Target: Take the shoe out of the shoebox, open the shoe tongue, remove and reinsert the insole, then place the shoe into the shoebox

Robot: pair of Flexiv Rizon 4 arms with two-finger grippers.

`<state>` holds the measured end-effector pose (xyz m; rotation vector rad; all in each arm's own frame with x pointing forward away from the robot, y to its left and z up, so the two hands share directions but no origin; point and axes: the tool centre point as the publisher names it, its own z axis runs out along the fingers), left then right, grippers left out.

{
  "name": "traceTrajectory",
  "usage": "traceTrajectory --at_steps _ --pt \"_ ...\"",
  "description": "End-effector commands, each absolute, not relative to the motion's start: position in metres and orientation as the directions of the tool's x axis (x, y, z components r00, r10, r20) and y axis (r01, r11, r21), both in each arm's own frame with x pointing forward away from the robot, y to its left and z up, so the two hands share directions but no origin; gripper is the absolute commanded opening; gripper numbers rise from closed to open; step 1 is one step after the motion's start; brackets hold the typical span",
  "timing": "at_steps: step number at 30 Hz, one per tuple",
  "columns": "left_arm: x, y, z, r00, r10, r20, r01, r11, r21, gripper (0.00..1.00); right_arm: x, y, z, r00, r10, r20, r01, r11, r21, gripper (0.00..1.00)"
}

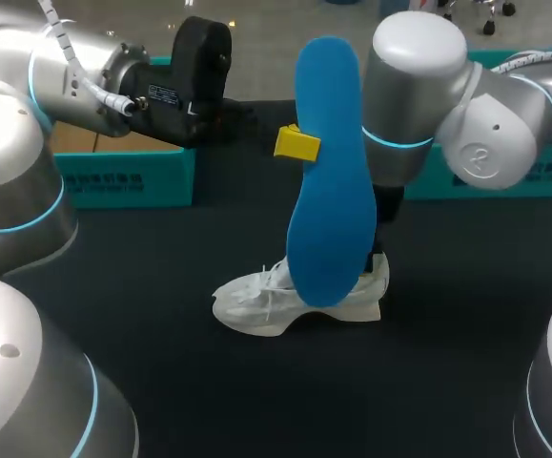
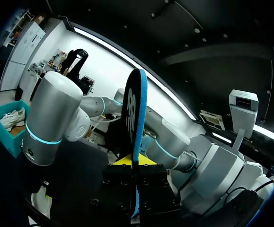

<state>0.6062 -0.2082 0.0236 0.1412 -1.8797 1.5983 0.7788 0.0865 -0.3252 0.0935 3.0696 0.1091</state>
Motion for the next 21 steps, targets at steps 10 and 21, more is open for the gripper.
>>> traceTrajectory --at_steps 10,21 --pt "0.606 -0.208 0.023 -0.778 0.324 0.538 -0.480 0.246 -0.842 0.00 0.801 0.121 -0.360 -0.998 -0.004 -0.063 -0.008 0.997 0.071 1.00" --pt "0.606 -0.208 0.023 -0.778 0.324 0.538 -0.480 0.246 -0.842 0.00 0.793 0.122 -0.390 -1.000 -0.011 -0.011 -0.012 0.998 0.069 0.25"
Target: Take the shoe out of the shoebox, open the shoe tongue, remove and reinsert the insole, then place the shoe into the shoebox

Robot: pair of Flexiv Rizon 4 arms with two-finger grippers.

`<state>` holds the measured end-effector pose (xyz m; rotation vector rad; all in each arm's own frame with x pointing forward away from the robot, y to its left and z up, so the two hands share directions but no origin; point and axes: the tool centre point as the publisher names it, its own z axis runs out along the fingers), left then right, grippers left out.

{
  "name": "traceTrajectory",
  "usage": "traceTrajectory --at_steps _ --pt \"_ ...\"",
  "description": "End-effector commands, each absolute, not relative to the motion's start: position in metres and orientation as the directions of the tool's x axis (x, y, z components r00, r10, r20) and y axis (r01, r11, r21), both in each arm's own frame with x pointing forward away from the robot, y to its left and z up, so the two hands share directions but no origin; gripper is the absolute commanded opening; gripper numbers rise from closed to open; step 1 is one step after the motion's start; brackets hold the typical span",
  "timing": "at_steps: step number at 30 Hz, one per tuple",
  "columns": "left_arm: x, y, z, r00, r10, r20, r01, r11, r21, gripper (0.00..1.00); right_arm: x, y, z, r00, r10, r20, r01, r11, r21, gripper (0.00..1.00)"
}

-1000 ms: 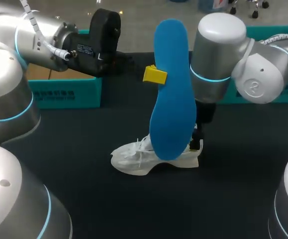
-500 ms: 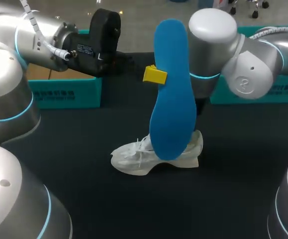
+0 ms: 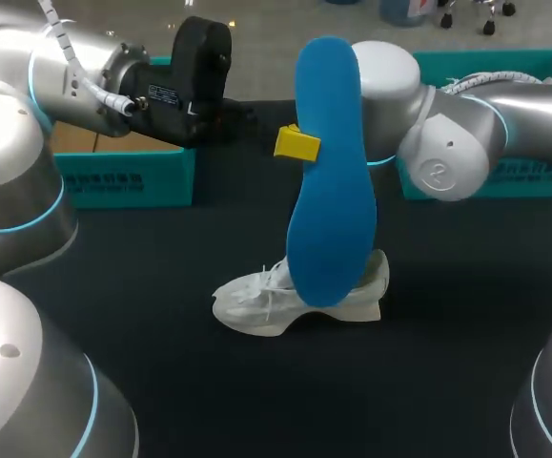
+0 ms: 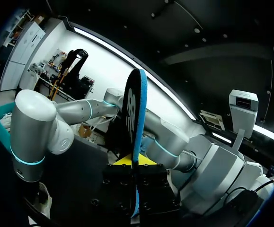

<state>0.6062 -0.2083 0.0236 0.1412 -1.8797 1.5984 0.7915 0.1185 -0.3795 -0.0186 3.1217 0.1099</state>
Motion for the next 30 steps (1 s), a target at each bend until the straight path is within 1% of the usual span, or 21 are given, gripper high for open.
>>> traceTrajectory --at_steps 1,3,16,18,21,24,26,29,30 --pt "0.606 -0.208 0.023 -0.778 0.324 0.538 -0.480 0.246 -0.842 0.00 0.792 0.121 -0.392 -1.000 -0.008 -0.005 -0.008 0.998 0.068 0.14" --pt "0.606 -0.208 0.023 -0.778 0.324 0.538 -0.480 0.246 -0.842 0.00 0.790 0.120 -0.393 -1.000 -0.006 0.002 -0.006 0.998 0.064 0.00" --pt "0.606 -0.208 0.023 -0.778 0.324 0.538 -0.480 0.246 -0.842 0.00 0.786 0.116 -0.393 -1.000 -0.014 0.012 -0.013 0.998 0.059 0.00" --pt "0.606 -0.208 0.023 -0.778 0.324 0.538 -0.480 0.246 -0.842 0.00 0.782 0.117 -0.394 -0.993 0.115 0.036 0.117 0.991 0.059 0.00" --pt "0.606 -0.208 0.023 -0.778 0.324 0.538 -0.480 0.246 -0.842 0.00 0.778 0.117 -0.387 -0.946 0.319 0.058 0.322 0.945 0.055 0.00" --pt "0.606 -0.208 0.023 -0.778 0.324 0.538 -0.480 0.246 -0.842 0.00 0.774 0.118 -0.374 -0.883 0.467 0.051 0.469 0.883 0.032 0.00" --pt "0.606 -0.208 0.023 -0.778 0.324 0.538 -0.480 0.246 -0.842 0.00 0.770 0.120 -0.365 -0.833 0.550 0.058 0.552 0.833 0.040 0.00" --pt "0.606 -0.208 0.023 -0.778 0.324 0.538 -0.480 0.246 -0.842 0.00 0.761 0.124 -0.353 -0.735 0.674 0.069 0.677 0.735 0.032 0.00" --pt "0.606 -0.208 0.023 -0.778 0.324 0.538 -0.480 0.246 -0.842 0.00 0.758 0.125 -0.350 -0.683 0.727 0.074 0.730 0.683 0.029 0.00"
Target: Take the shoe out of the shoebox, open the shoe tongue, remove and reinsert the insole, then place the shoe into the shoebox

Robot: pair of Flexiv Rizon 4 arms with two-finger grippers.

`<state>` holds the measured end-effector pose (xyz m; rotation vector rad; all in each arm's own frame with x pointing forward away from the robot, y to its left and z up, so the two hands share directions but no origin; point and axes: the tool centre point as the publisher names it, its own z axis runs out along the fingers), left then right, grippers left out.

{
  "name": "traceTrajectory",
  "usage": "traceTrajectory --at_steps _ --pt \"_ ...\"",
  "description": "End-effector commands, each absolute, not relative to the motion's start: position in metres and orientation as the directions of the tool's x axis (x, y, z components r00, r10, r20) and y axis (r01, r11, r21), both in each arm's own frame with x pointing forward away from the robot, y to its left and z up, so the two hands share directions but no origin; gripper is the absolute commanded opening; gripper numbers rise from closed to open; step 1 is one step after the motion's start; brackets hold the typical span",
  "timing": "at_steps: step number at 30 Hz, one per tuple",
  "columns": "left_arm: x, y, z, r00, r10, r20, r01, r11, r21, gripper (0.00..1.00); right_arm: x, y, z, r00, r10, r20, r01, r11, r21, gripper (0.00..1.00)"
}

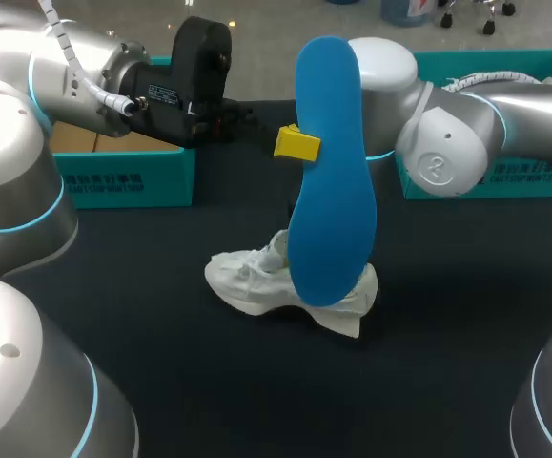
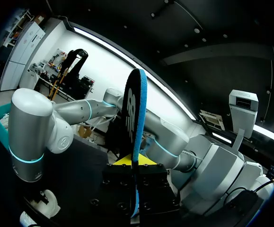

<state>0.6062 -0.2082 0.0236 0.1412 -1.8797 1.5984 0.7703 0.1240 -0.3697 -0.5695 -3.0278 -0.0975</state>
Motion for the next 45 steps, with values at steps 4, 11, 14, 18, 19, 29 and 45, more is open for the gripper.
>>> traceTrajectory --at_steps 4,11,14,18,19,29,45 --pt "0.606 -0.208 0.023 -0.778 0.324 0.538 -0.480 0.246 -0.842 0.00 0.748 0.130 -0.342 -0.506 0.857 0.095 0.863 0.501 0.066 0.00" --pt "0.606 -0.208 0.023 -0.778 0.324 0.538 -0.480 0.246 -0.842 0.00 0.729 0.142 -0.329 -0.237 0.971 0.033 0.969 0.234 0.076 0.00" --pt "0.606 -0.208 0.023 -0.778 0.324 0.538 -0.480 0.246 -0.842 0.00 0.725 0.147 -0.327 -0.132 0.991 0.007 0.987 0.131 0.088 0.00" --pt "0.606 -0.208 0.023 -0.778 0.324 0.538 -0.480 0.246 -0.842 0.00 0.724 0.150 -0.329 -0.077 0.997 0.007 0.989 0.076 0.128 0.00" --pt "0.606 -0.208 0.023 -0.778 0.324 0.538 -0.480 0.246 -0.842 0.00 0.725 0.150 -0.330 -0.068 0.998 -0.003 0.989 0.068 0.132 0.00" --pt "0.606 -0.208 0.023 -0.778 0.324 0.538 -0.480 0.246 -0.842 0.00 0.731 0.148 -0.341 0.044 0.997 -0.063 0.985 -0.032 0.169 0.00" --pt "0.606 -0.208 0.023 -0.778 0.324 0.538 -0.480 0.246 -0.842 0.00 0.745 0.153 -0.383 -0.123 0.992 -0.020 0.986 0.125 0.115 0.00"
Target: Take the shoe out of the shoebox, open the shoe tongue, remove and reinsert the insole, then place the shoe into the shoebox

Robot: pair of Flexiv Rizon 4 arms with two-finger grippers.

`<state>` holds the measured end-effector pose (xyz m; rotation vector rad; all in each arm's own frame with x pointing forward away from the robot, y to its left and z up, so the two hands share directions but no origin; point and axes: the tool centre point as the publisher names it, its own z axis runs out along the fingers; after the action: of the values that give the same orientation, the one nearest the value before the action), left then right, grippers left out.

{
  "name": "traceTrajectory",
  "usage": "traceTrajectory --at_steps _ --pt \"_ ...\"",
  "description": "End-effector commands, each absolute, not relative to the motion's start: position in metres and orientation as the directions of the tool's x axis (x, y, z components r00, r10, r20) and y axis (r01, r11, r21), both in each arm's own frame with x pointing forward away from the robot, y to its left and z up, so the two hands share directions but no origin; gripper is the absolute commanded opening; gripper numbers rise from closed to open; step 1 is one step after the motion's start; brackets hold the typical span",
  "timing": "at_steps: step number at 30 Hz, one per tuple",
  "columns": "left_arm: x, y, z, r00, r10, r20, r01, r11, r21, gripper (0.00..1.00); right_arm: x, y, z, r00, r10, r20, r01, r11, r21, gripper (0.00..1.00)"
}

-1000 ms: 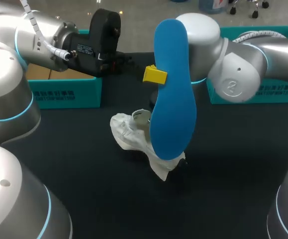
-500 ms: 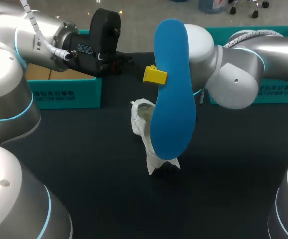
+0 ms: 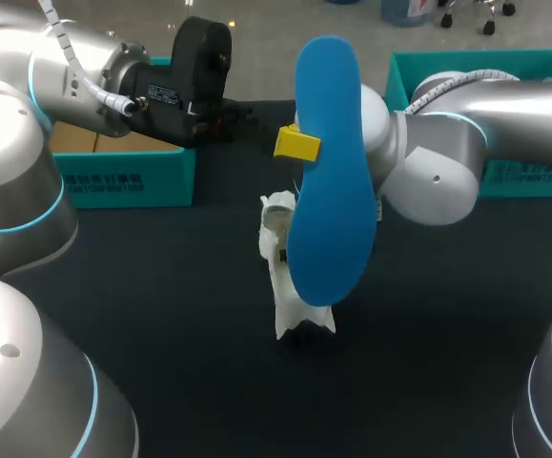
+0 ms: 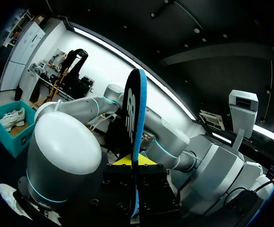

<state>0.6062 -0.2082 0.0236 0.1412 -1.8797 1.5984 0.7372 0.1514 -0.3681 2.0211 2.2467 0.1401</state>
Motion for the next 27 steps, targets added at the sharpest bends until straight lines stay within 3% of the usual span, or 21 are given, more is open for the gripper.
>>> traceTrajectory --at_steps 1,16,17,18,19,27 --pt "0.606 -0.208 0.023 -0.778 0.324 0.538 -0.480 0.246 -0.842 0.00 0.746 0.152 -0.385 -0.131 0.991 -0.019 0.985 0.133 0.111 0.00" --pt "0.606 -0.208 0.023 -0.778 0.324 0.538 -0.480 0.246 -0.842 0.00 0.744 0.136 -0.395 -0.062 0.997 0.038 0.991 0.057 0.117 0.00" --pt "0.606 -0.208 0.023 -0.778 0.324 0.538 -0.480 0.246 -0.842 0.00 0.743 0.136 -0.394 -0.061 0.997 0.043 0.991 0.056 0.118 0.11" --pt "0.606 -0.208 0.023 -0.778 0.324 0.538 -0.480 0.246 -0.842 0.00 0.742 0.136 -0.392 -0.051 0.997 0.054 0.992 0.045 0.117 0.95" --pt "0.606 -0.208 0.023 -0.778 0.324 0.538 -0.480 0.246 -0.842 0.00 0.740 0.135 -0.389 -0.047 0.997 0.068 0.992 0.039 0.122 1.00" --pt "0.606 -0.208 0.023 -0.778 0.324 0.538 -0.480 0.246 -0.842 0.00 0.731 0.140 -0.340 -0.066 0.989 0.134 0.984 0.042 0.170 1.00"
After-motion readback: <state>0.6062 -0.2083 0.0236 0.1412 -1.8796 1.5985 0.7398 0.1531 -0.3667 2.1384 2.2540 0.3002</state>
